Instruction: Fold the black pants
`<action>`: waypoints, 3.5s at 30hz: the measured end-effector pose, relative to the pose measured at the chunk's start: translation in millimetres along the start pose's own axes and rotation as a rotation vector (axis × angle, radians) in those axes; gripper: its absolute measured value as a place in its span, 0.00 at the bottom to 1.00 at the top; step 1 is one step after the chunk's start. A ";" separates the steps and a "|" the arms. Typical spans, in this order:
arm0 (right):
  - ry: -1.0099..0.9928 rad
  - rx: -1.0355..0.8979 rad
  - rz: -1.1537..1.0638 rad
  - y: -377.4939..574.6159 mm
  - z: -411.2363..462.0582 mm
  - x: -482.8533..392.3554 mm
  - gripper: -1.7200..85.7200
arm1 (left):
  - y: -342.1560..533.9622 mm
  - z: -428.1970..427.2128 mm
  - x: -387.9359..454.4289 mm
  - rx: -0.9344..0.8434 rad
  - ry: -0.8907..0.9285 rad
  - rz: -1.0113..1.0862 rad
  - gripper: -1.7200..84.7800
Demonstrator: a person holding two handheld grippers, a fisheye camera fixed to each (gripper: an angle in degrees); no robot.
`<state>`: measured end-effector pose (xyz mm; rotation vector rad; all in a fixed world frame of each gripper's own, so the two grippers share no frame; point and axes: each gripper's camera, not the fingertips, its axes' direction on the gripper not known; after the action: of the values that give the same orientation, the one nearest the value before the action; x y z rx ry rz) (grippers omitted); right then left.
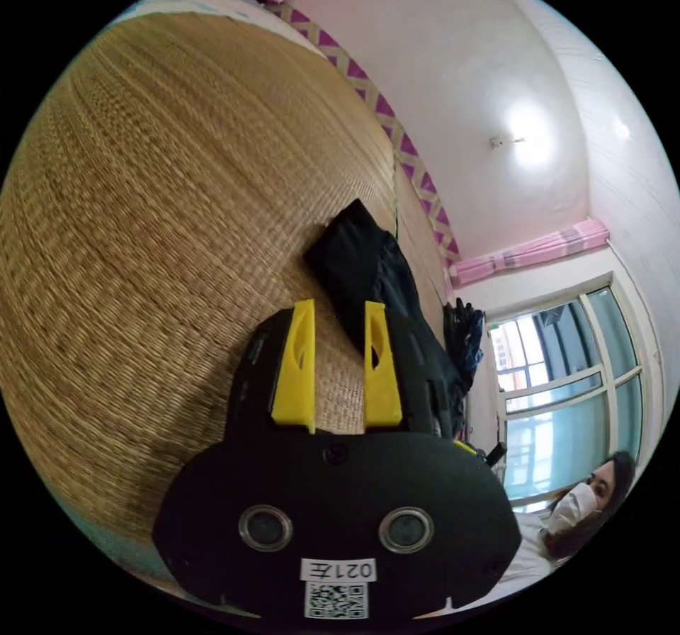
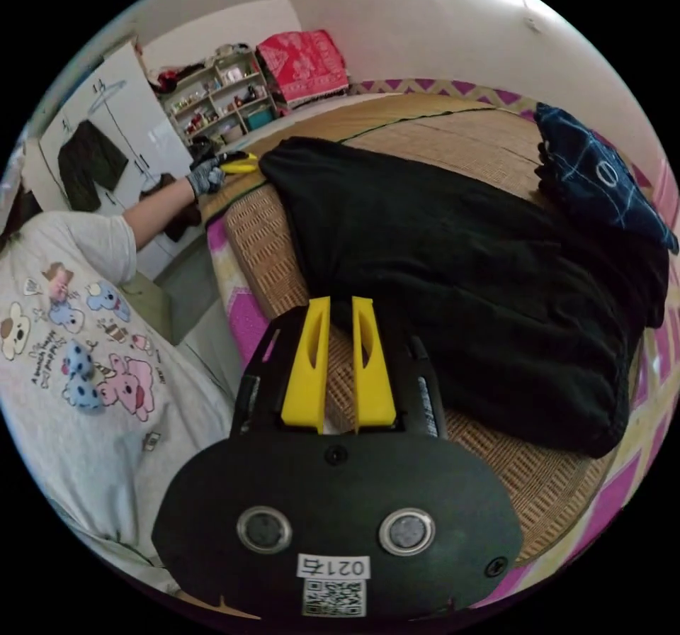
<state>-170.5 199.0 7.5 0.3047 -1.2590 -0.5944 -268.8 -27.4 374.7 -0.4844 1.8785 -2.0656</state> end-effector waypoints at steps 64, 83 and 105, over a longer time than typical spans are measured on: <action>-0.259 0.644 0.731 261.1 -262.5 269.2 0.12 | 406.6 551.0 375.2 -0.390 -0.047 0.987 0.12; -0.216 0.656 0.881 283.3 -251.6 316.4 0.15 | 382.8 565.7 324.1 -0.484 0.152 0.828 0.01; -0.282 0.578 1.124 226.5 -197.7 422.1 0.19 | 302.4 518.6 270.0 -0.405 0.070 0.674 0.05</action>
<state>152.0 120.3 405.4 -0.0533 -1.6167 0.7226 -280.4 -638.0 129.0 0.1403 2.1201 -1.2899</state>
